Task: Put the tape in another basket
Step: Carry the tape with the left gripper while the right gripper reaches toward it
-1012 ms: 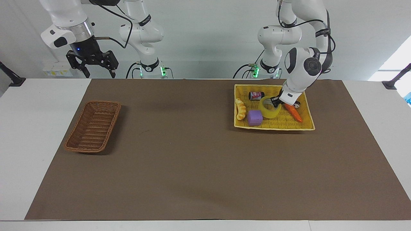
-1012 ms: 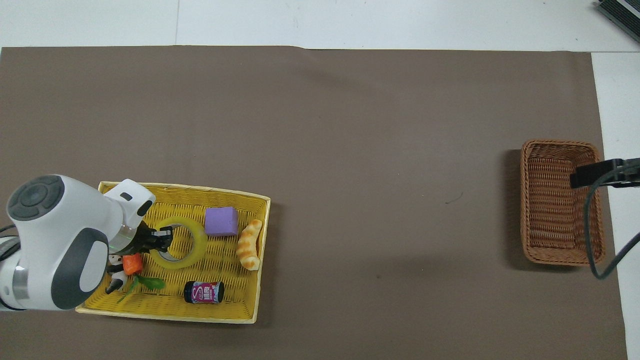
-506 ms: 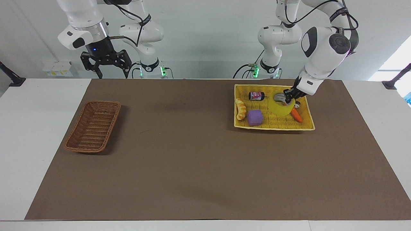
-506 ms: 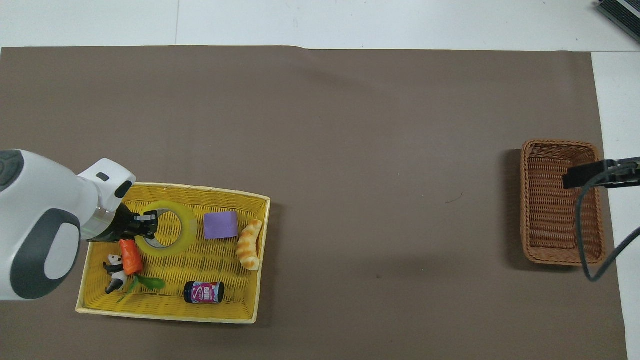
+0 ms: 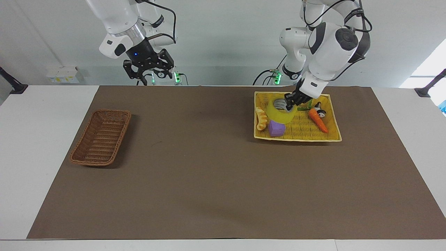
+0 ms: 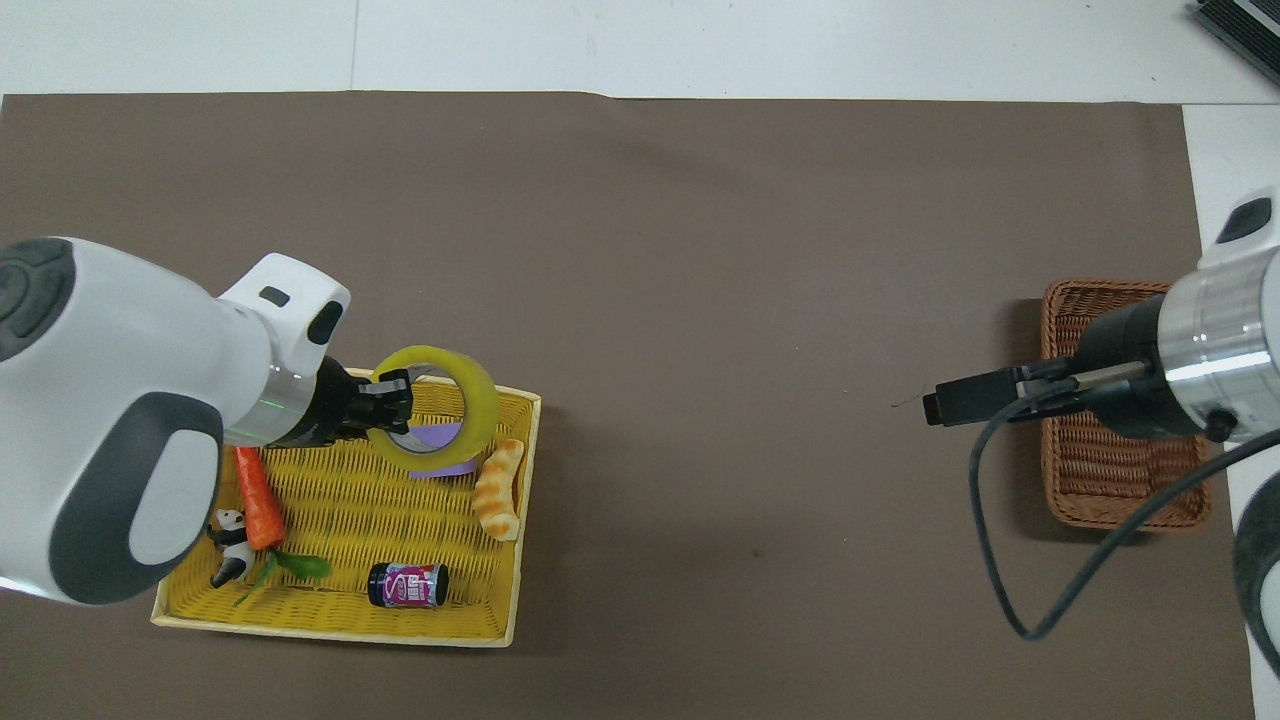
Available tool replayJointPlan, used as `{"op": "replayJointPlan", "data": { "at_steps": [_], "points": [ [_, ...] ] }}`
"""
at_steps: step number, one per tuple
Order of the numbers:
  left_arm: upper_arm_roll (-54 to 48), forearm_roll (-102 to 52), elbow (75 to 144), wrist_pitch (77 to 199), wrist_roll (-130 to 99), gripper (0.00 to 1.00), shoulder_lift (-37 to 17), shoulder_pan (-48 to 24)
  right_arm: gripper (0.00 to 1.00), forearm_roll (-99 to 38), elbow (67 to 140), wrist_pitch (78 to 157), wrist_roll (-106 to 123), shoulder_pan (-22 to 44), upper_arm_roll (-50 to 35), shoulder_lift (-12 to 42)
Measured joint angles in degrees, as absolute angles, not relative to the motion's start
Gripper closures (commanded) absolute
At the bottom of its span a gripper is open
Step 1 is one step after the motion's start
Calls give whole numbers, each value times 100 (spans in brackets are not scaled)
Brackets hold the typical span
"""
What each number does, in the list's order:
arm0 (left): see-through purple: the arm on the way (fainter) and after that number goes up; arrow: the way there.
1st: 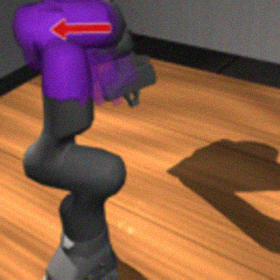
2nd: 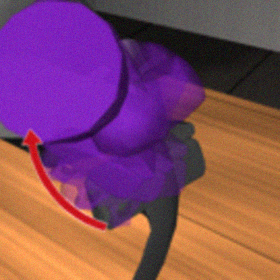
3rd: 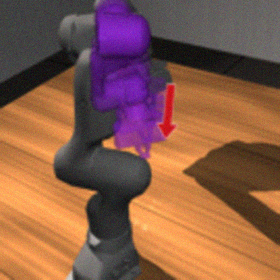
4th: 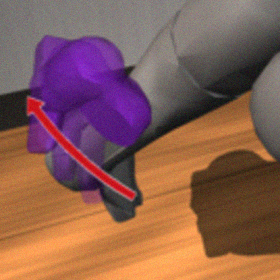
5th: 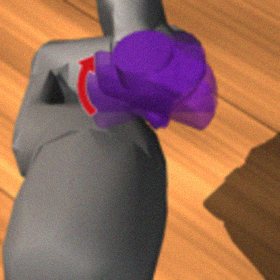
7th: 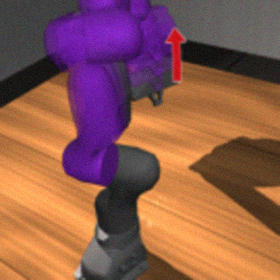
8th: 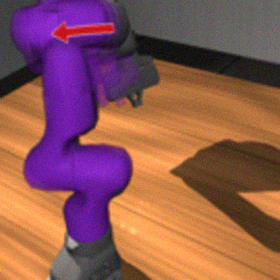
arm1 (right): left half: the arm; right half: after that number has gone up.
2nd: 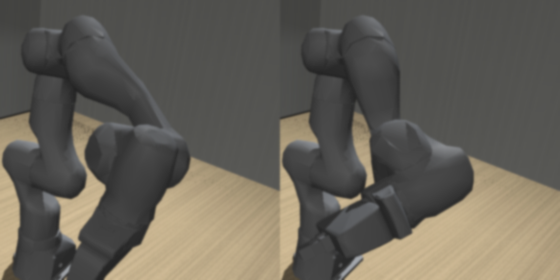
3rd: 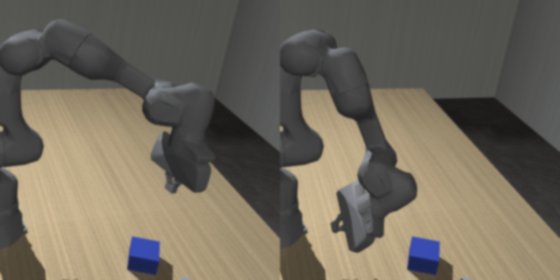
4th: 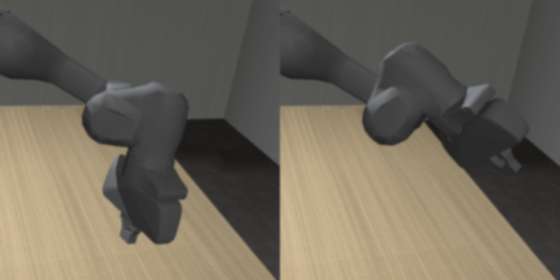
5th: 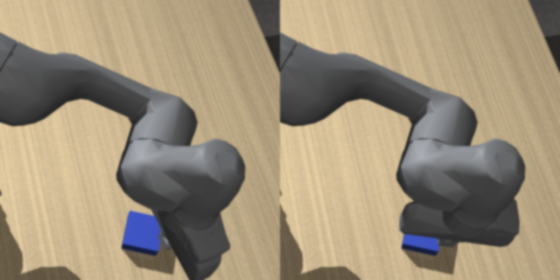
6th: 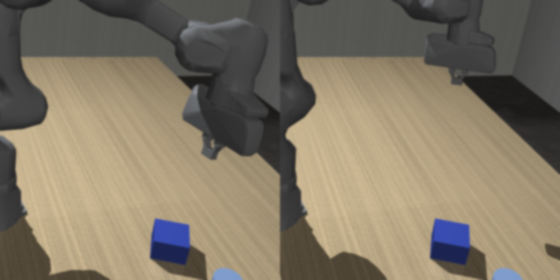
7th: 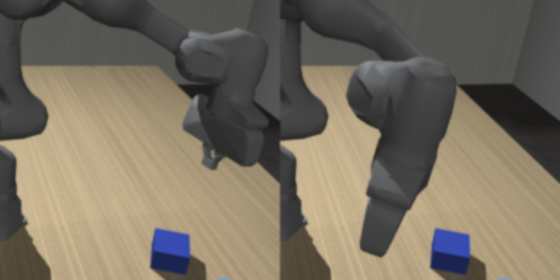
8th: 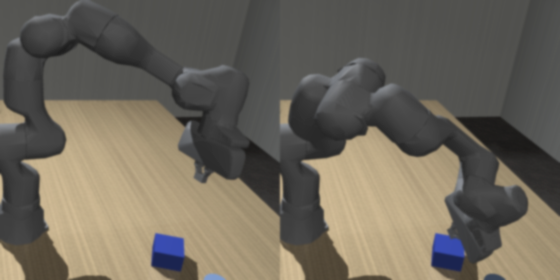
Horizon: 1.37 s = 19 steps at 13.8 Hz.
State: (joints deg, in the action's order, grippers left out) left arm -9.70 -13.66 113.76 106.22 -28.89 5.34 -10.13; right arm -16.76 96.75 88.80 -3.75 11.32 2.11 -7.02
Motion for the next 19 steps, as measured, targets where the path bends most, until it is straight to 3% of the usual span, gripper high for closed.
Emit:
{"op": "replayJointPlan", "data": {
  "at_steps": [6, 9, 13, 15, 19],
  "points": [
    [-988, -1950, 11407, 11500, -4012, 100, 447, -2037, 0, -3640, 10646, 9251, -864, 1259, 203, -960],
    [-989, -2231, 11418, 11760, -4134, 100, 377, -2166, 0, -4080, 11172, 10030, -862, 1565, 193, -1054],
    [-973, -2352, 11418, 11824, -4222, 100, 373, -2220, 0, -4179, 11580, 10388, -377, 1632, 202, -1111],
    [-972, -2356, 11418, 11826, -4248, 100, 373, -2221, 0, -4385, 11668, 10482, -10, 1613, 218, -1000],
    [-978, -2396, 11419, 11835, -4255, 100, 373, -2243, 0, -5035, 11756, 11411, 510, 1970, 194, -349]
  ]
}}
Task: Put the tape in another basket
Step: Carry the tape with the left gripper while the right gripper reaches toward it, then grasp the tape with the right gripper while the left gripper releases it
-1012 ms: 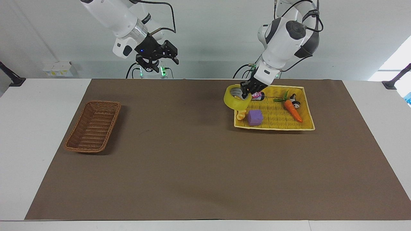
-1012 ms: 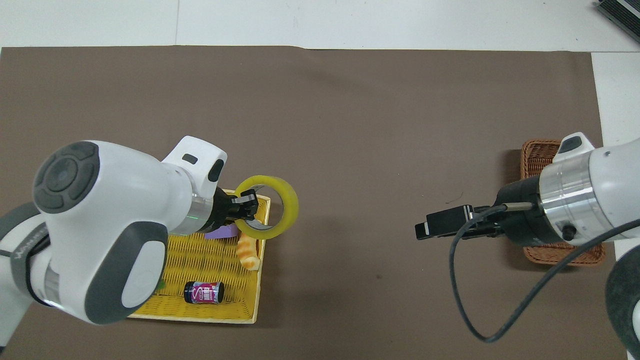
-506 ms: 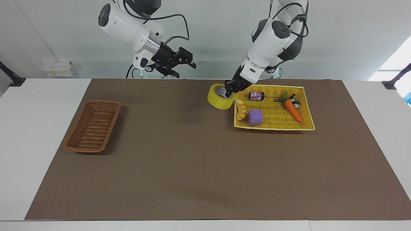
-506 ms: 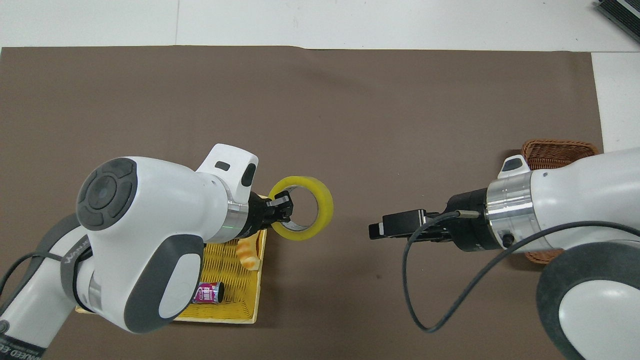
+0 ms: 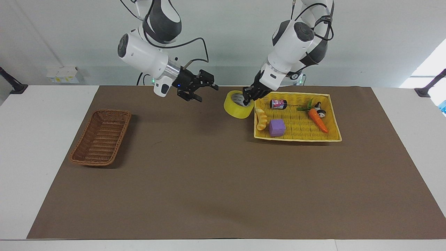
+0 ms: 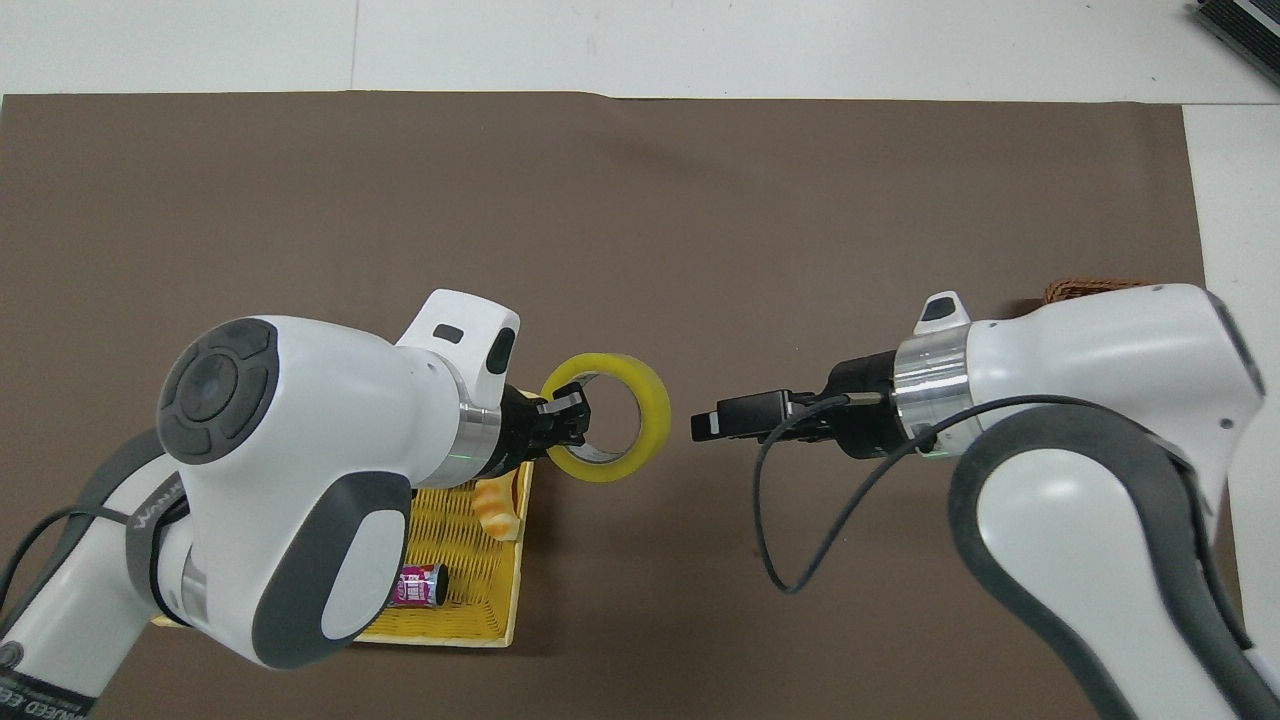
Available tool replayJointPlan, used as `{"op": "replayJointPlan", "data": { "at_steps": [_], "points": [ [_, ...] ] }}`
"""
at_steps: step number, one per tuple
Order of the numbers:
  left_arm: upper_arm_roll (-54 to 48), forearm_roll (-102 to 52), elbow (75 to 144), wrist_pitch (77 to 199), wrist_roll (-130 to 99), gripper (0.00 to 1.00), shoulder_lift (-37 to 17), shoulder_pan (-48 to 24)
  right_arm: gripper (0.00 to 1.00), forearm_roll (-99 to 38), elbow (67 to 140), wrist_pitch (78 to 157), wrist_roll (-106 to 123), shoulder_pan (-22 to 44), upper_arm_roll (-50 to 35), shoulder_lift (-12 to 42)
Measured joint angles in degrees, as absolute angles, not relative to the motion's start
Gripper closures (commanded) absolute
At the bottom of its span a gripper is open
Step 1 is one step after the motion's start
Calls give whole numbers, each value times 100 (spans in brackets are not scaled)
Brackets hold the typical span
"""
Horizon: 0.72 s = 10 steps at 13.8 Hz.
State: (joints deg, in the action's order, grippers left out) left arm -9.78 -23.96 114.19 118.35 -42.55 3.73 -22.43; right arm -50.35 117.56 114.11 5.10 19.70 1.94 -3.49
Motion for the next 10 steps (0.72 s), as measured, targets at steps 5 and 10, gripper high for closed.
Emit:
{"op": "replayJointPlan", "data": {
  "at_steps": [5, 10],
  "points": [
    [-980, -2517, 11420, 12013, -4527, 100, 371, -2655, 0, -5962, 11884, 11839, 604, 2178, 190, -172],
    [-964, -2577, 11420, 12065, -4608, 100, 371, -2799, 4, -5975, 11898, 11840, 670, 2175, 215, -177]
  ]
}}
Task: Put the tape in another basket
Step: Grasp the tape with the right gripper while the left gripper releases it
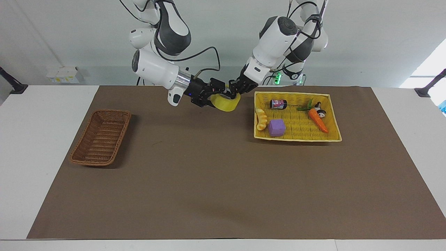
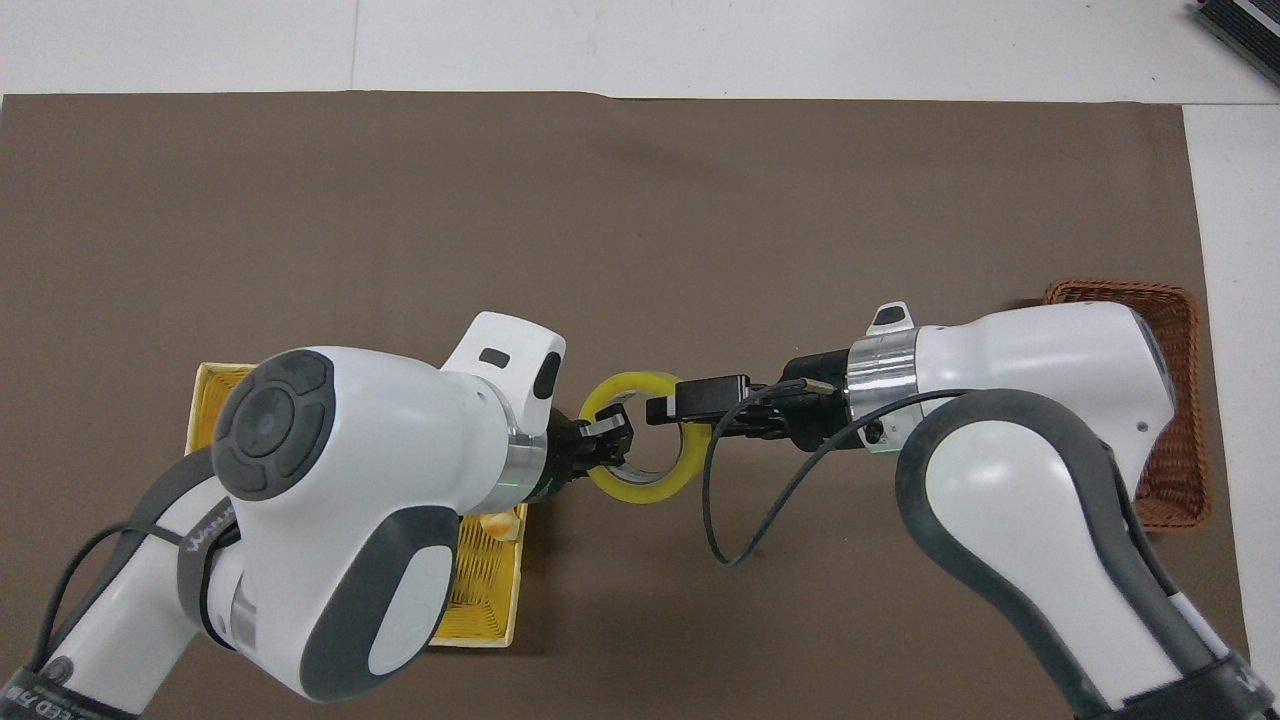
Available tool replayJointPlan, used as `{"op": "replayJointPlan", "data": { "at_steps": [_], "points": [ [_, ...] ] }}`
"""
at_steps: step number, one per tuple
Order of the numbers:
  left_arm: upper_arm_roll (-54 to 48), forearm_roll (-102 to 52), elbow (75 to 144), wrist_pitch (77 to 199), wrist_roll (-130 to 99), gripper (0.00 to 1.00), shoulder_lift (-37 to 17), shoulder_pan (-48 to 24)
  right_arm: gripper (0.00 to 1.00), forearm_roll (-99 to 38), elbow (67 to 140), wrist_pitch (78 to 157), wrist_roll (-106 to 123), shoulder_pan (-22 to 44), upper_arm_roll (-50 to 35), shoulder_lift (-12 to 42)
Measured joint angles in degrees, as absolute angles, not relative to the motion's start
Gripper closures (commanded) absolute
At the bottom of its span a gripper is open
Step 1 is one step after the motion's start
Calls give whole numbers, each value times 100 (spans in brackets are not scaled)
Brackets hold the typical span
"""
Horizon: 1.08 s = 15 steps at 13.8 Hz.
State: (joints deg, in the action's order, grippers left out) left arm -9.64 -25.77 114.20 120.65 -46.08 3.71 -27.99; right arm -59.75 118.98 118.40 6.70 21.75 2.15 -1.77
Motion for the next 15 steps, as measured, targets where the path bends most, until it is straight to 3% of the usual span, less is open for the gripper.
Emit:
{"op": "replayJointPlan", "data": {
  "at_steps": [3, 5, 7, 8, 9, 15],
  "points": [
    [-904, -2710, 11420, 12144, -4609, 100, 370, -2797, 51, -5975, 11911, 11829, 743, 2084, 223, -177],
    [-885, -2846, 11428, 12178, -4613, 100, 336, -2796, 100, -6055, 11904, 11823, 754, 2071, 223, -213],
    [-880, -2927, 11424, 12222, -4613, 100, 321, -2796, 100, -6064, 11919, 11822, 755, 2064, 224, -234],
    [-878, -2928, 11424, 12224, -4613, 87, 319, -2796, 100, -6064, 11920, 11823, 755, 2064, 223, -234],
    [-878, -2928, 11424, 12225, -4613, 1, 319, -2796, 100, -6064, 11920, 11823, 755, 2064, 224, -234],
    [-850, -3198, 11388, 12341, -4653, 0, 379, -2638, 100, -6064, 11937, 11828, 750, 2002, 239, -163]
  ]
}}
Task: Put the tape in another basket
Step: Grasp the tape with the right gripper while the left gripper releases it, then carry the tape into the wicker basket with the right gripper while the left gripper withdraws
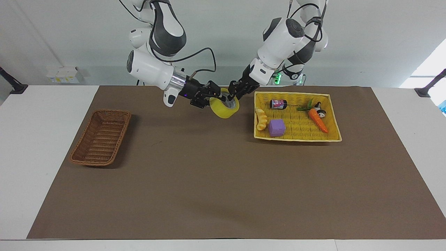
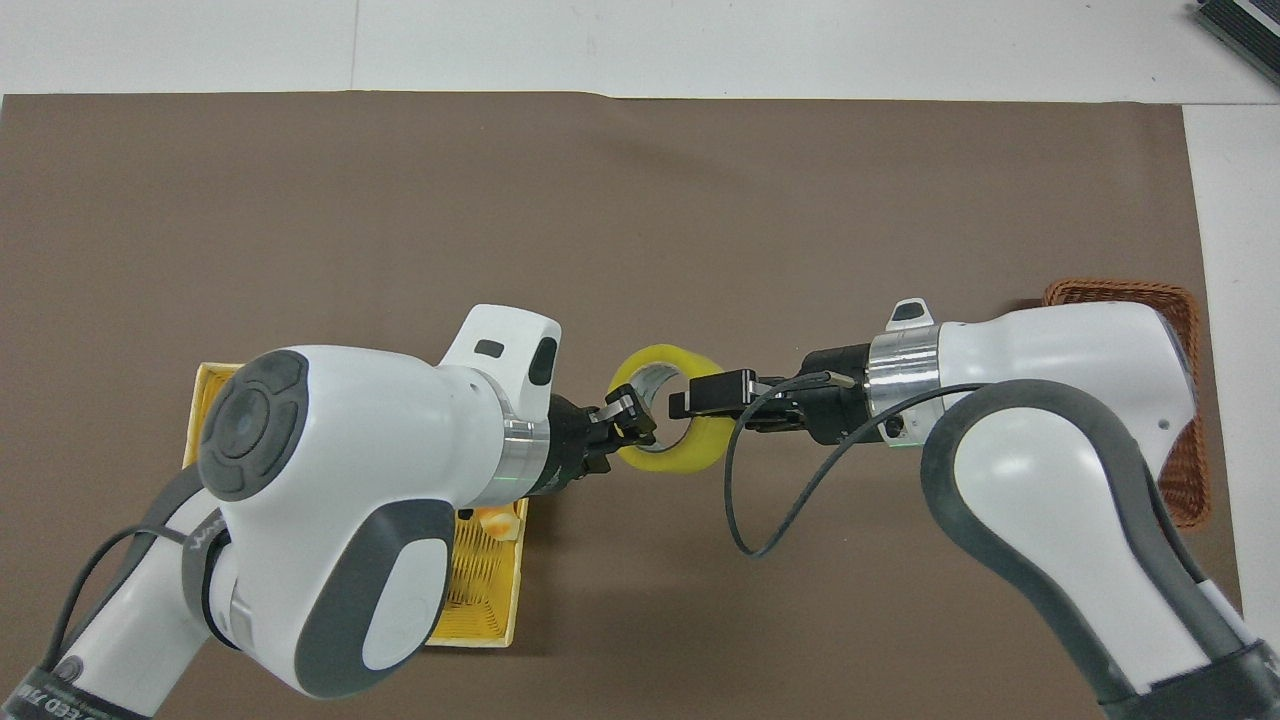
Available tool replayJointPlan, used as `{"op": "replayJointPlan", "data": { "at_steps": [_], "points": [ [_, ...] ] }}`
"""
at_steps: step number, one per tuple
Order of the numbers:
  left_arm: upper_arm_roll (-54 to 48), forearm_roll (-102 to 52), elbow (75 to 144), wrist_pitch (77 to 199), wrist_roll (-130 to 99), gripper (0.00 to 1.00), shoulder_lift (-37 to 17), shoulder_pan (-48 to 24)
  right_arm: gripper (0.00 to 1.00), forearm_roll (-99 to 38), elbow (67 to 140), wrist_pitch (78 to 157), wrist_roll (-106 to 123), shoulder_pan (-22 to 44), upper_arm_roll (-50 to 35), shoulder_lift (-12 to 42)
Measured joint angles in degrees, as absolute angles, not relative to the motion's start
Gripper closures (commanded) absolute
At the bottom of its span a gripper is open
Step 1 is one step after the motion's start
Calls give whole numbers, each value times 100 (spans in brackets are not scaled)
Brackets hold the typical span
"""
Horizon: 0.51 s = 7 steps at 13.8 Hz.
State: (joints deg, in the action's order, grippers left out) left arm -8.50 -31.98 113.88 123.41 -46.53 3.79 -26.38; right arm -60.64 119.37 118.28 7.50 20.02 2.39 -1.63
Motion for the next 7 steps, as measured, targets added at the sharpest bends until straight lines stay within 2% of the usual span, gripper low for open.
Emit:
{"op": "replayJointPlan", "data": {
  "at_steps": [4, 7],
  "points": [
    [-847, -3388, 11327, 12138, -4467, 0, 490, -2436, 100, -5940, 11935, 11845, 757, 1738, 207, -122],
    [-751, -2801, 11332, 11804, -4044, 0, 526, -1813, 100, -5524, 11939, 11688, 997, 1141, 272, -104]
  ]
}}
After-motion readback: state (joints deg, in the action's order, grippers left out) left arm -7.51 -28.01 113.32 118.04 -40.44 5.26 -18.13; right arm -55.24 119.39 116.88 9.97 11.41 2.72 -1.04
